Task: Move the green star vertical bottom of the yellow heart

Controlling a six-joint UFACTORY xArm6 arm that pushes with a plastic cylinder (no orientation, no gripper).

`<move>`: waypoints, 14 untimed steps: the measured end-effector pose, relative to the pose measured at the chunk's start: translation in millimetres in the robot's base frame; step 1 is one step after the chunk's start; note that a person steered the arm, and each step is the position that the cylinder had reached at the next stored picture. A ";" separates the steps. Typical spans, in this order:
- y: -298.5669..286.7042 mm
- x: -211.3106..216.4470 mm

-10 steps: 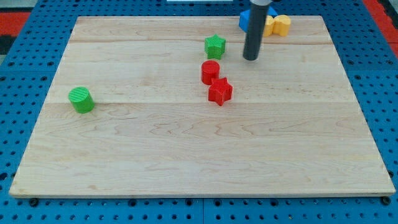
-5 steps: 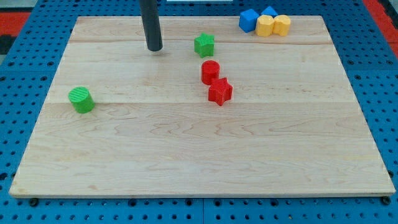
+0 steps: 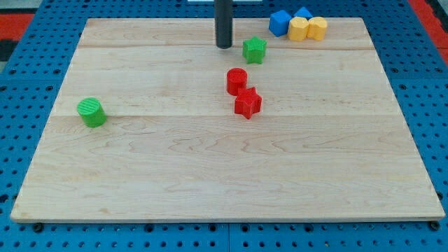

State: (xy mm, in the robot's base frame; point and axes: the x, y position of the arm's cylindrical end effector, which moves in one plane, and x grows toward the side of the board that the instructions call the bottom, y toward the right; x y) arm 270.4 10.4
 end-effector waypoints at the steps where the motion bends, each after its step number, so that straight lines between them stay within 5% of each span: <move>1: 51.5 34.6; 3: 87.3 54.9; 5: 21.6 16.1; 9: 149.9 83.3; 11: 78.4 38.6; 12: 86.9 10.9; 14: 147.1 36.4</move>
State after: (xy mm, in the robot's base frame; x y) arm 306.8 157.5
